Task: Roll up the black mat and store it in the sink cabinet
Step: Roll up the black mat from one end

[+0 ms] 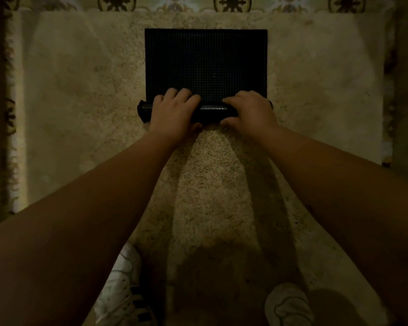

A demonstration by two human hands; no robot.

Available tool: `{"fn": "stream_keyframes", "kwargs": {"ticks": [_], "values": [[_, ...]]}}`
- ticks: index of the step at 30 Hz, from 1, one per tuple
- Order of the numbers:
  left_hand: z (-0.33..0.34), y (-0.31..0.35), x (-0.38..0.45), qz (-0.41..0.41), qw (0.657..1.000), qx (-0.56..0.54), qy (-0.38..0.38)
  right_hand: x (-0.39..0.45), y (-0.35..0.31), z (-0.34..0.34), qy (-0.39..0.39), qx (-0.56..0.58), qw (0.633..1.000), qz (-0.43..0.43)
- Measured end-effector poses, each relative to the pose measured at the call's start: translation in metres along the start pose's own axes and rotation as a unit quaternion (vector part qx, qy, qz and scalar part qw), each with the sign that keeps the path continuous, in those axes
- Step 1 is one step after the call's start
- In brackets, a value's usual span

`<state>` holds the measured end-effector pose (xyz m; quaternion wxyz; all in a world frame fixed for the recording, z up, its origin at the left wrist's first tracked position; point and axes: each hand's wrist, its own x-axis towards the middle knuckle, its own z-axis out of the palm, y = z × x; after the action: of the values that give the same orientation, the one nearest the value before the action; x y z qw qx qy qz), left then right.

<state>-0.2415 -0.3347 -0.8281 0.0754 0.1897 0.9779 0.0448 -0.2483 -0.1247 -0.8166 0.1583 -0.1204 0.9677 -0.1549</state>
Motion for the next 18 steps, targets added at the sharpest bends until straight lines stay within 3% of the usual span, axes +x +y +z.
{"fn": "stream_keyframes", "kwargs": {"ticks": [6,11,18], "values": [[0.0,0.001,-0.009,-0.009,0.999,-0.038,0.0,0.007,0.0,-0.004,-0.055,0.014,0.998,0.036],[0.007,0.002,-0.031,-0.001,0.999,-0.048,-0.002,0.009,0.005,-0.006,-0.163,0.072,0.982,0.068],[0.019,0.017,-0.062,-0.011,1.0,-0.021,-0.003,-0.002,0.005,0.005,-0.255,0.131,0.955,0.076]]}}
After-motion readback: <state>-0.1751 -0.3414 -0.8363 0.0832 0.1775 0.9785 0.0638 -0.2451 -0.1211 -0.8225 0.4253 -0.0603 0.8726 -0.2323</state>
